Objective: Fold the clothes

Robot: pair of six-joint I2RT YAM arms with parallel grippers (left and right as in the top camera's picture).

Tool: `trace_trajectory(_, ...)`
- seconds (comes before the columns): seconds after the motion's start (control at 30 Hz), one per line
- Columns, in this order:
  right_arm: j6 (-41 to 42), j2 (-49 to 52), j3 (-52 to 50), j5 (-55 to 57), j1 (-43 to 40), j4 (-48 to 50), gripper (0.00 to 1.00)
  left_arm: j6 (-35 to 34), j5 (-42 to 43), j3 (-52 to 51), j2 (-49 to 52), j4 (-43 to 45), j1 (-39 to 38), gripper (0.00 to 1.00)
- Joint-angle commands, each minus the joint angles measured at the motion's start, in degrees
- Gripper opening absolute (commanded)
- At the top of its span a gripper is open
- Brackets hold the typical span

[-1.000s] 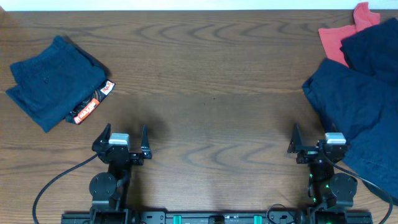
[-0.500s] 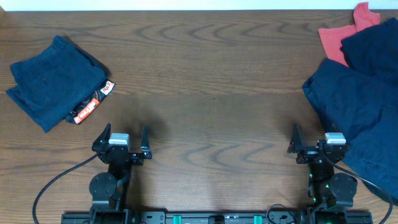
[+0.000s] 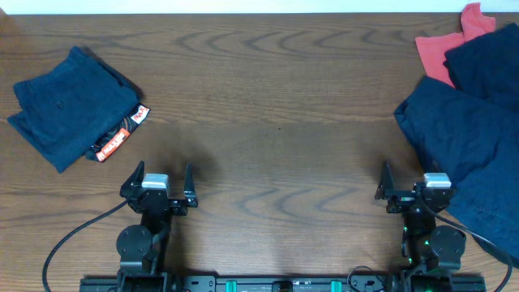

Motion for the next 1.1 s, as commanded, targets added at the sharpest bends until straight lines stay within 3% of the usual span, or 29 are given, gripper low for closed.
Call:
trace_trajectory(0.0, -0.8, -0.1, -0.2, -0.2, -0.5, 0.0, 0.99, -0.1, 1.0, -0.6, -0.5, -2.4, 0.4, 0.98)
trace_trajectory(0.63, -0.8, -0.1, -0.2, -0.2, -0.5, 0.0, 0.99, 0.2, 0.9, -0.6, -0.5, -2.4, 0.4, 0.98)
trace_trajectory(0.8, -0.8, -0.1, -0.2, -0.2, -0.5, -0.1, 0.99, 4.5, -8.2, -0.6, -0.5, -2.7, 0.4, 0.98)
trace_trajectory(1.07, 3.2, -0.1, -0.2, -0.3, -0.5, -0.1, 0.99, 4.5, -8.5, -0.6, -0.5, -2.8, 0.4, 0.98)
